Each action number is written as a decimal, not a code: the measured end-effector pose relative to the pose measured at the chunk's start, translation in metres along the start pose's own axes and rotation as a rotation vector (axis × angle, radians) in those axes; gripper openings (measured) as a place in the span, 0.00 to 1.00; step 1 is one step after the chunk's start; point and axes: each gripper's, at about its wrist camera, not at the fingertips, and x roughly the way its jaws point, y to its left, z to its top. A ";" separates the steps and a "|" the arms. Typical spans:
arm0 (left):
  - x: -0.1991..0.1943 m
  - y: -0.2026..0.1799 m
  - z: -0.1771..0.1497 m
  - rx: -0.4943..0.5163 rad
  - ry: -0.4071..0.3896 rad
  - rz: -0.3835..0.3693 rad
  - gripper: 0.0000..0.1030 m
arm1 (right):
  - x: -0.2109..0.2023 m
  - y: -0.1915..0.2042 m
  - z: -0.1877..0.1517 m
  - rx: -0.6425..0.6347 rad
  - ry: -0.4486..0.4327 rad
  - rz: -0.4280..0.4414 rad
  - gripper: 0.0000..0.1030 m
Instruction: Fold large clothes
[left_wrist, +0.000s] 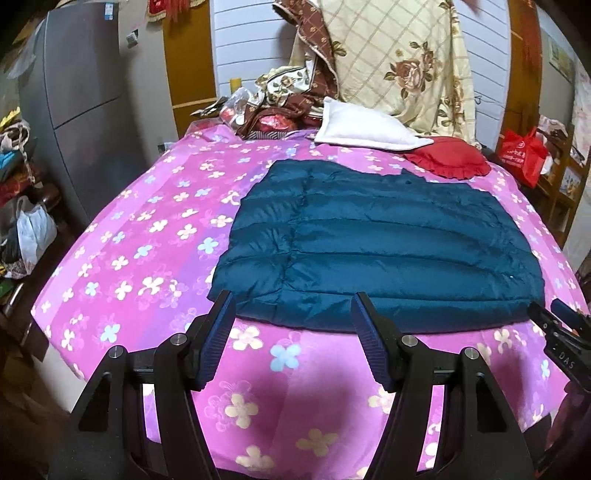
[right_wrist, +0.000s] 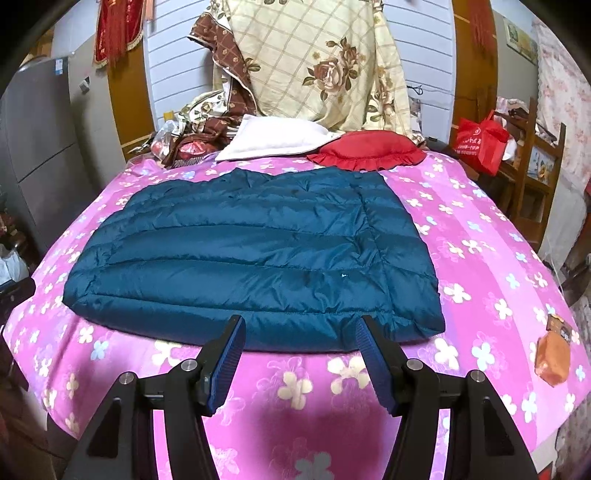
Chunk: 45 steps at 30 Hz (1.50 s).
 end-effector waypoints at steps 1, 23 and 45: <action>-0.003 -0.002 -0.001 0.003 -0.005 -0.001 0.63 | -0.002 0.000 0.000 -0.002 -0.002 -0.002 0.61; -0.043 -0.002 -0.013 -0.007 -0.056 -0.030 0.63 | -0.037 0.007 -0.014 -0.027 -0.023 -0.089 0.62; -0.044 -0.011 -0.018 0.014 -0.069 0.001 0.64 | -0.040 0.017 -0.023 -0.107 -0.051 -0.233 0.62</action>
